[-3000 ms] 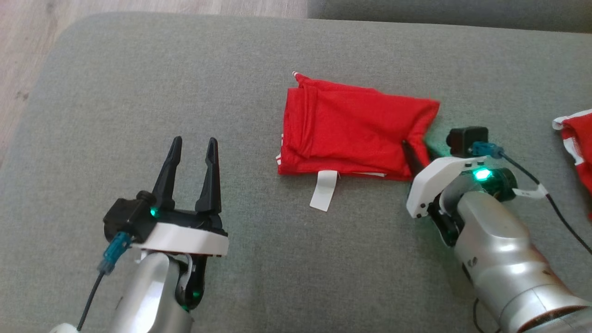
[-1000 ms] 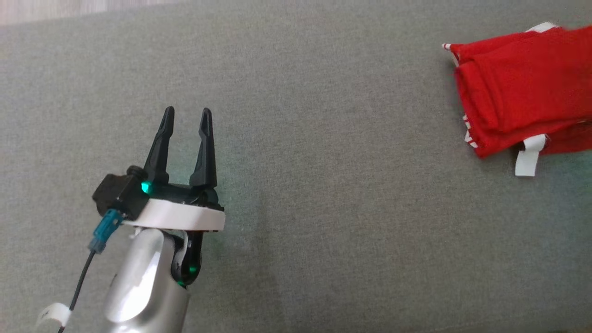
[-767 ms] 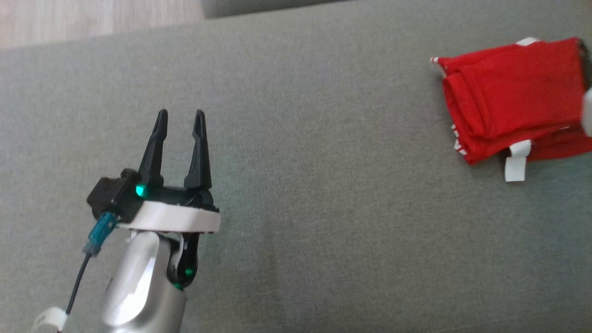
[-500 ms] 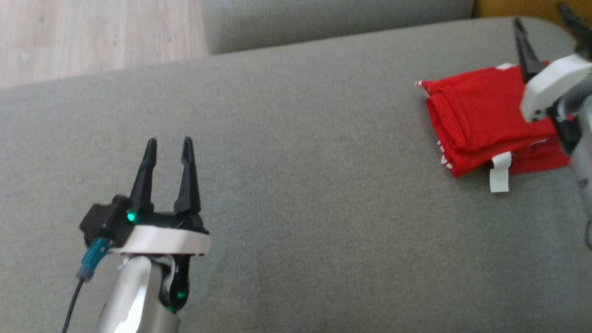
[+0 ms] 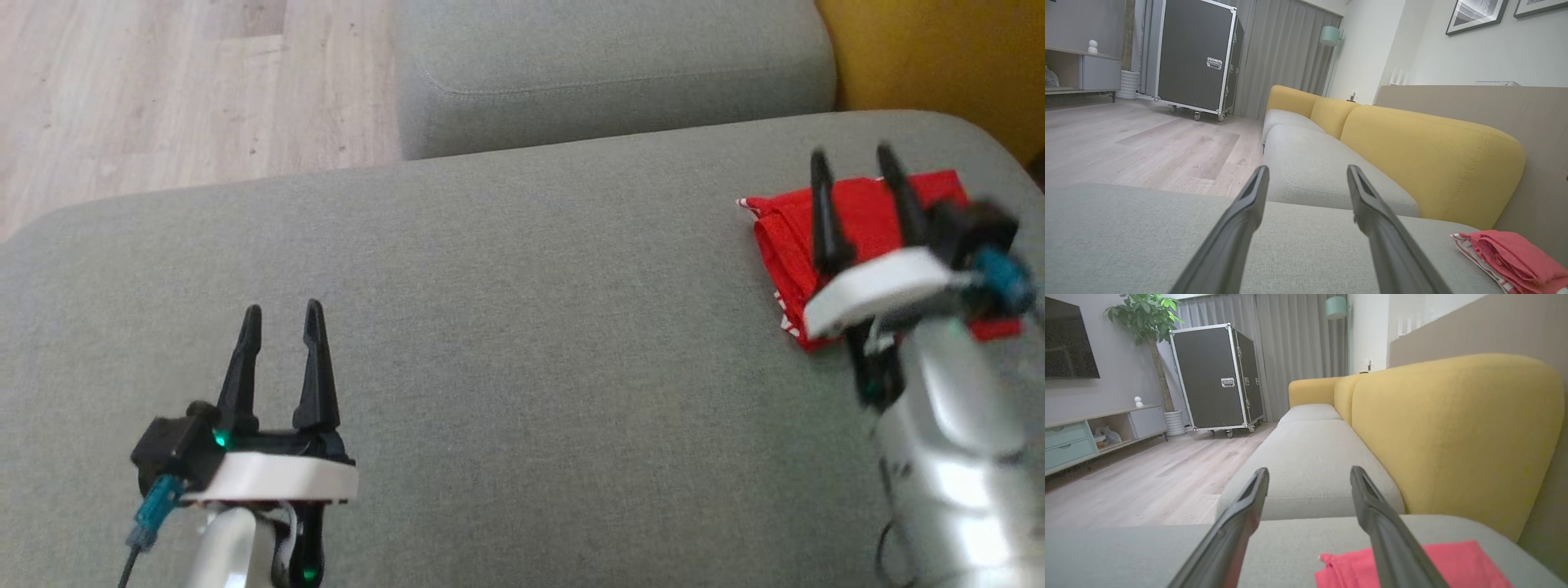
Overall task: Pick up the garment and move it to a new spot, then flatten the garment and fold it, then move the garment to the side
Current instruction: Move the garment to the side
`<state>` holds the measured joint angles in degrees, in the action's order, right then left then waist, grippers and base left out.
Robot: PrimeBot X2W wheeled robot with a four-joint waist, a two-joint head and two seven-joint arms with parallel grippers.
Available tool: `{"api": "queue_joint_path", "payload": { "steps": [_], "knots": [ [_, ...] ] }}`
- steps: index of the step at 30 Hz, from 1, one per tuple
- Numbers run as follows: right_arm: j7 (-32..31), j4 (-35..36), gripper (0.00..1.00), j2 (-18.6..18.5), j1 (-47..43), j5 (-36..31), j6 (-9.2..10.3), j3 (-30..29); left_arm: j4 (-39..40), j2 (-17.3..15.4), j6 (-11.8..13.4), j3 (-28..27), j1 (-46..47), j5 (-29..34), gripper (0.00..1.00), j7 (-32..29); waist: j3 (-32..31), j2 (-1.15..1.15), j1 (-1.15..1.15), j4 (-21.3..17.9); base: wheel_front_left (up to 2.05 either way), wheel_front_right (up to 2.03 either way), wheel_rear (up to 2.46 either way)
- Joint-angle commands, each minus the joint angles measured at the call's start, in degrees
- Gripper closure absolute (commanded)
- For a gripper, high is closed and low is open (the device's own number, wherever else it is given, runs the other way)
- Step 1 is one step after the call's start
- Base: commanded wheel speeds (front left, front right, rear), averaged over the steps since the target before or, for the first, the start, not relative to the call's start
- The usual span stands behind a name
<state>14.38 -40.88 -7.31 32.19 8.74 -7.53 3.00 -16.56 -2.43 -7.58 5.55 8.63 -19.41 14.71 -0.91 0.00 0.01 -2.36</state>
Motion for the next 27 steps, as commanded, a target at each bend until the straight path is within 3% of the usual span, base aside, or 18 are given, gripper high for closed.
{"api": "queue_joint_path", "payload": {
  "steps": [1,8,12,27],
  "knots": [
    [0.6,3.1,0.0,1.5,-0.8,-0.6,0.04,-0.3,1.8,-0.5,0.1,-1.9,1.3,0.4,0.0,0.3,-0.2,0.0,-0.01,0.4,0.0,0.0,0.0],
    [0.6,9.7,0.0,4.3,-13.9,-1.5,0.04,-4.3,0.9,-0.5,0.1,-1.5,-1.4,-0.6,0.0,0.3,-1.0,0.0,-0.01,1.9,0.0,0.0,0.0],
    [0.6,12.3,0.0,4.4,-18.4,1.8,0.04,-3.0,0.7,-0.5,0.2,-1.3,-2.1,-0.6,0.0,0.3,-1.0,0.0,-0.01,2.4,0.0,0.0,0.0],
    [0.6,15.2,0.0,4.4,-20.0,2.2,0.04,-1.6,-1.2,-0.4,1.1,-2.2,-2.2,-0.7,0.0,0.3,-1.2,0.0,-0.01,2.5,0.0,0.0,0.0]
  ]
}}
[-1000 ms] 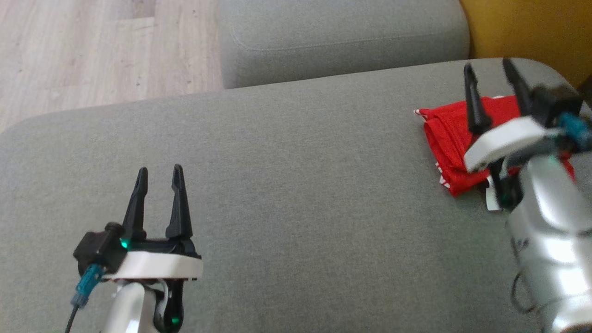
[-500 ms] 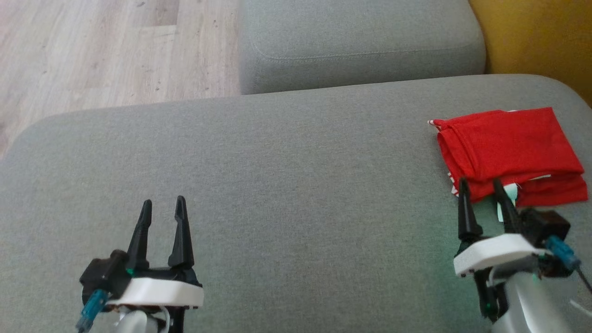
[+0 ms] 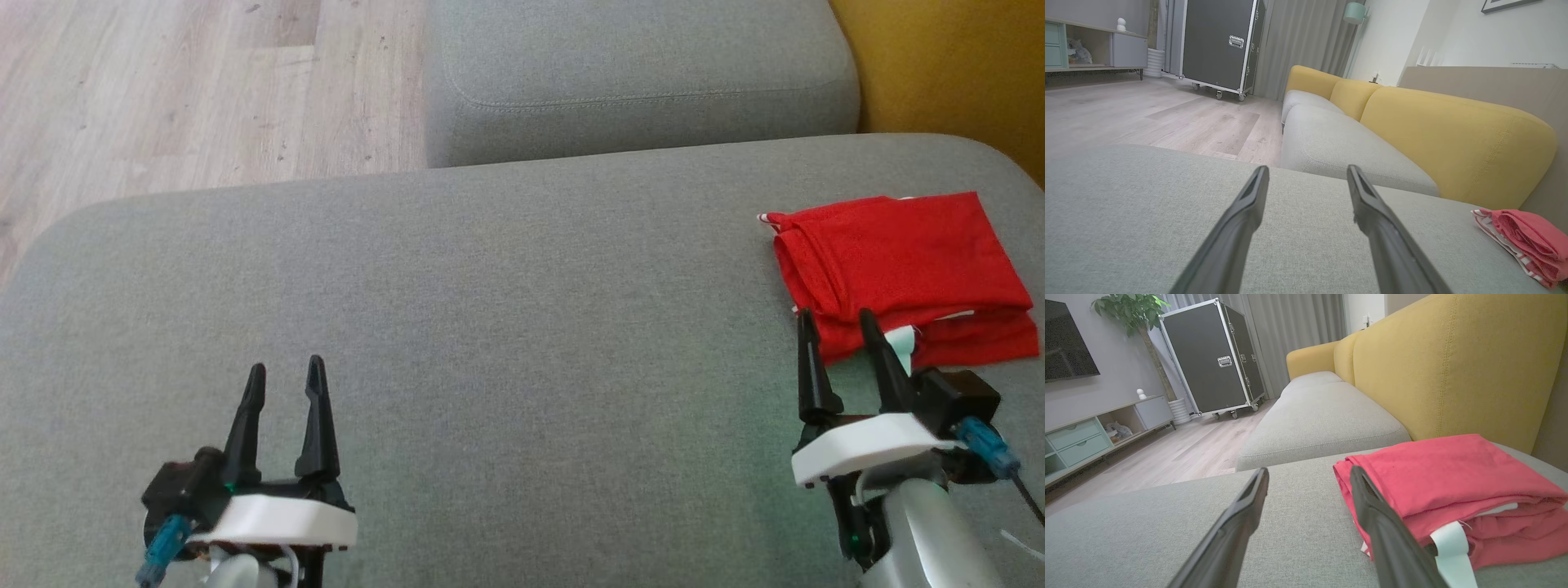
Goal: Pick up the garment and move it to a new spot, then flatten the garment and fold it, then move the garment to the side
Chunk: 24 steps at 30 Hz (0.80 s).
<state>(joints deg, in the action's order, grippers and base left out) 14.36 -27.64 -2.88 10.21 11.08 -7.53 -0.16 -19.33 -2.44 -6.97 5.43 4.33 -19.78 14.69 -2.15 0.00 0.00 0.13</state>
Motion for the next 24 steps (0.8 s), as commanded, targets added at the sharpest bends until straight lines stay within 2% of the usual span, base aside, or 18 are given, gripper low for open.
{"api": "queue_joint_path", "payload": {
  "steps": [1,12,13,14,16,24],
  "knots": [
    [0.6,2.0,0.0,0.0,2.0,-0.1,0.04,1.6,1.6,-0.4,0.5,-2.2,2.1,-0.5,0.0,0.3,0.0,0.0,0.0,-0.1,0.0,0.0,0.0],
    [0.6,1.0,0.0,0.0,2.2,0.5,0.04,2.4,1.5,-0.4,0.0,-2.7,2.0,-2.3,0.0,0.3,0.1,0.0,0.0,-0.5,0.0,0.0,0.0],
    [0.6,1.0,1.0,0.0,2.3,0.6,0.04,2.6,1.7,-0.4,0.0,-3.0,2.0,-2.3,1.0,0.3,0.2,0.0,0.0,-0.6,0.0,0.0,0.0],
    [0.0,-1.1,1.0,0.0,-0.1,0.3,0.0,1.1,-0.6,0.0,-0.1,-0.8,0.0,-2.1,1.0,0.0,0.2,0.0,0.0,-0.5,0.0,0.0,0.0],
    [-0.2,-2.7,1.0,0.2,-1.0,0.3,0.0,1.2,-2.4,0.1,-0.1,-0.7,-0.7,-2.1,1.0,0.0,0.2,0.0,-0.01,-0.5,0.0,0.0,0.0],
    [-1.8,-2.0,1.0,0.2,-0.9,5.4,0.0,0.4,-2.0,0.0,-0.1,-1.5,-0.4,-6.6,1.0,-1.5,0.3,0.0,-0.01,-0.5,0.0,0.0,0.0]
  ]
}}
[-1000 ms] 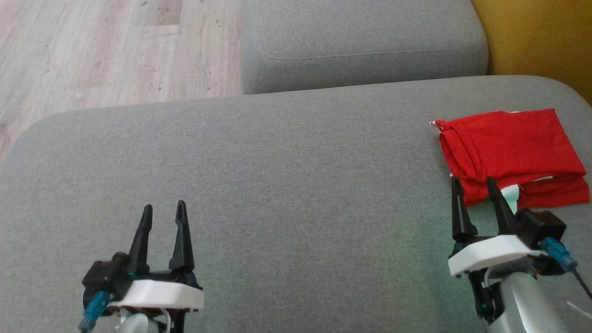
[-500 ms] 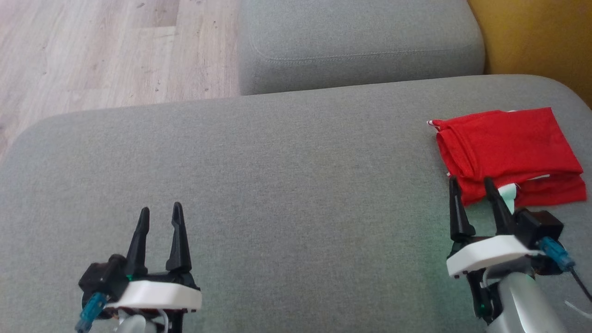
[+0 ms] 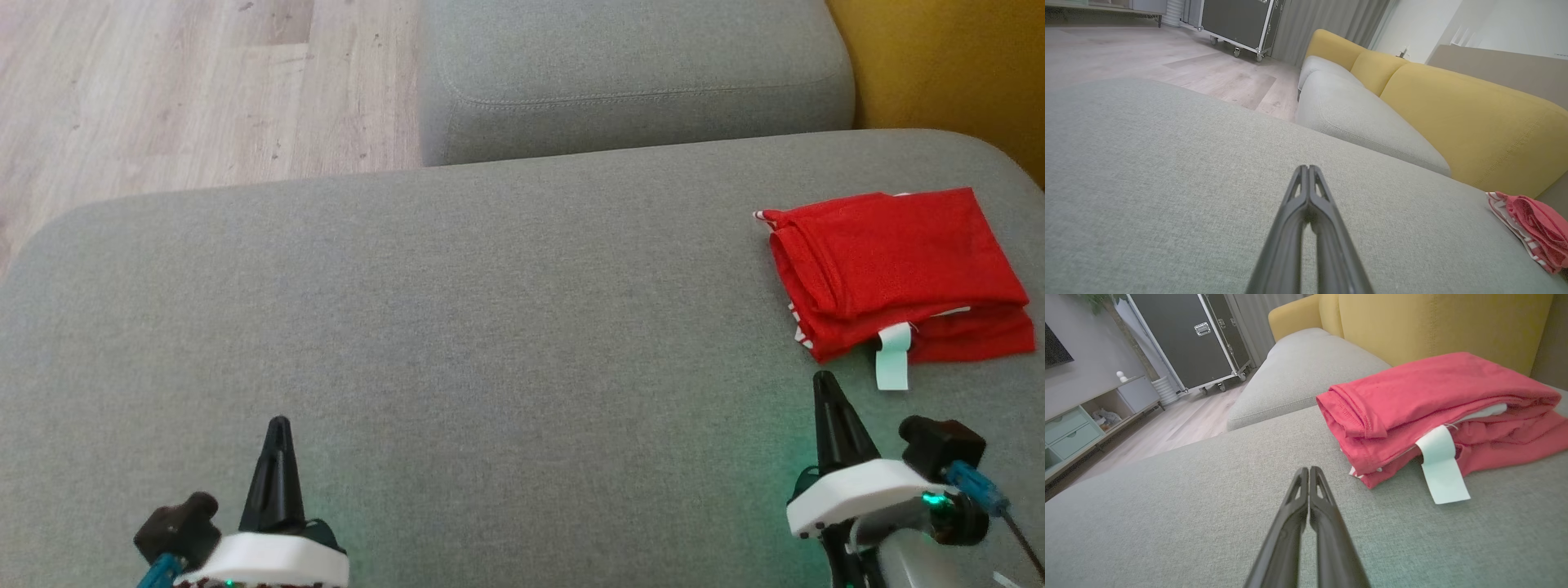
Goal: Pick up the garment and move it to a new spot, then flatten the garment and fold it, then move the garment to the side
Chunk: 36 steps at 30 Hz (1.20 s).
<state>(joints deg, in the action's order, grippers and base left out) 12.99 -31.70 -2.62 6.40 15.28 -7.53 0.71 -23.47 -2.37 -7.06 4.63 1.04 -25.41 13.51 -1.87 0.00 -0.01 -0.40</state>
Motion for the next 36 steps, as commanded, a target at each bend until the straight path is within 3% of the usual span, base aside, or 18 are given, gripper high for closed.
{"api": "queue_joint_path", "payload": {
  "steps": [1,36],
  "knots": [
    [-0.5,2.2,1.0,-0.1,2.8,1.8,0.0,-0.5,2.2,-0.1,0.0,-0.8,2.9,-1.5,1.0,-0.4,0.0,0.0,0.0,0.0,0.0,0.0,0.0],
    [-6.1,7.1,1.0,-0.2,1.7,24.5,0.02,-2.4,4.4,-0.2,-0.1,-3.9,3.5,-21.2,1.0,-6.3,0.6,0.0,0.0,0.1,0.0,0.0,0.0]
  ]
}}
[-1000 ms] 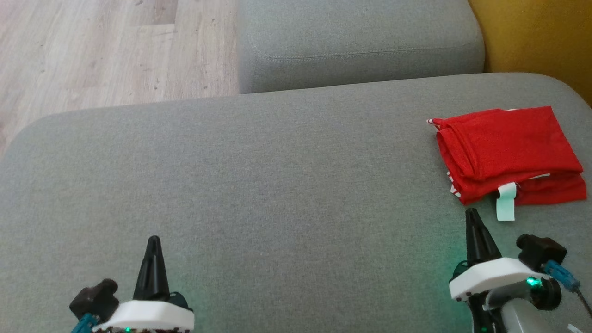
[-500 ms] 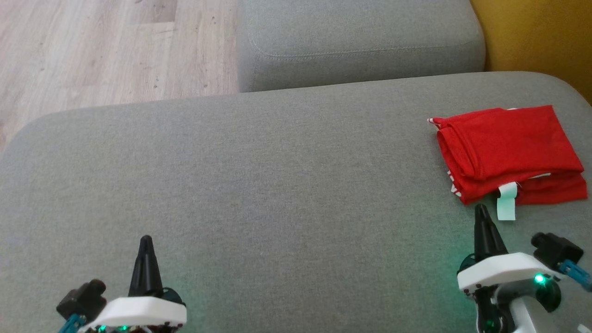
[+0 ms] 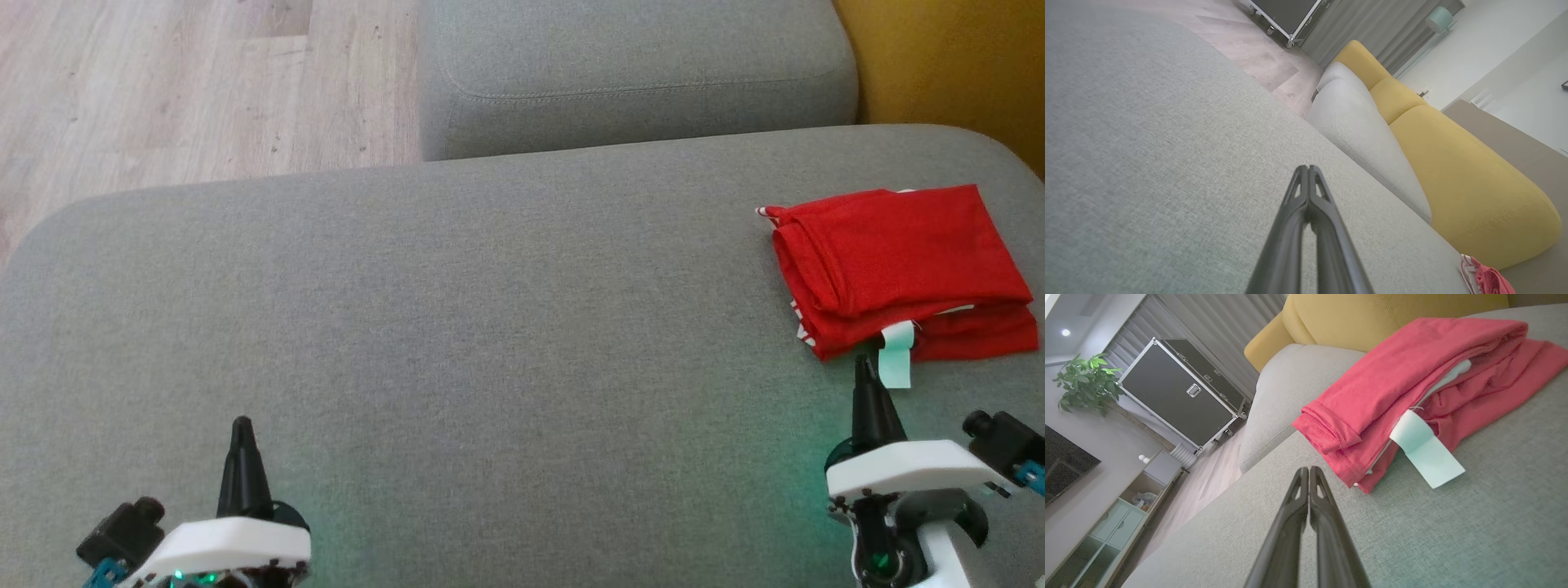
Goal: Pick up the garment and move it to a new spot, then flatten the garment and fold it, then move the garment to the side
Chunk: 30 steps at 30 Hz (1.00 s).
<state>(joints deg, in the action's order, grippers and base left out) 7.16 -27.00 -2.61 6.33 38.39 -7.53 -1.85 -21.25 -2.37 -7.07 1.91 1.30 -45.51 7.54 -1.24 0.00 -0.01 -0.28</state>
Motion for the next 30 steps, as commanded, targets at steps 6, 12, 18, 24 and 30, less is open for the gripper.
{"api": "queue_joint_path", "payload": {
  "steps": [6,12,18,24,30],
  "knots": [
    [-1.3,3.2,1.0,-0.2,1.7,5.2,0.02,-0.2,2.6,-0.2,-0.2,-1.7,3.3,-4.5,1.0,-1.3,0.1,0.0,0.0,0.0,0.0,0.0,0.0],
    [-2.2,3.9,1.0,-0.2,1.5,9.1,0.02,-0.5,2.9,-0.2,-0.2,-2.2,3.5,-7.8,1.0,-2.3,0.2,0.0,0.0,0.0,0.0,0.0,0.0],
    [-3.1,4.6,1.0,-0.2,1.4,12.4,0.02,-0.8,3.3,-0.3,-0.2,-2.7,3.6,-10.6,1.0,-3.2,0.3,0.0,0.0,0.1,0.0,0.0,0.0],
    [-4.1,5.4,1.0,-0.2,1.3,16.2,0.02,-1.2,3.6,-0.3,-0.2,-3.2,3.7,-14.0,1.0,-4.2,0.4,0.0,0.0,0.1,0.0,0.0,0.0],
    [-5.1,6.2,1.0,-0.2,1.1,20.1,0.02,-1.6,4.0,-0.3,-0.2,-3.7,3.8,-17.4,1.0,-5.2,0.5,0.0,0.0,0.1,0.0,0.0,0.0]
  ]
}}
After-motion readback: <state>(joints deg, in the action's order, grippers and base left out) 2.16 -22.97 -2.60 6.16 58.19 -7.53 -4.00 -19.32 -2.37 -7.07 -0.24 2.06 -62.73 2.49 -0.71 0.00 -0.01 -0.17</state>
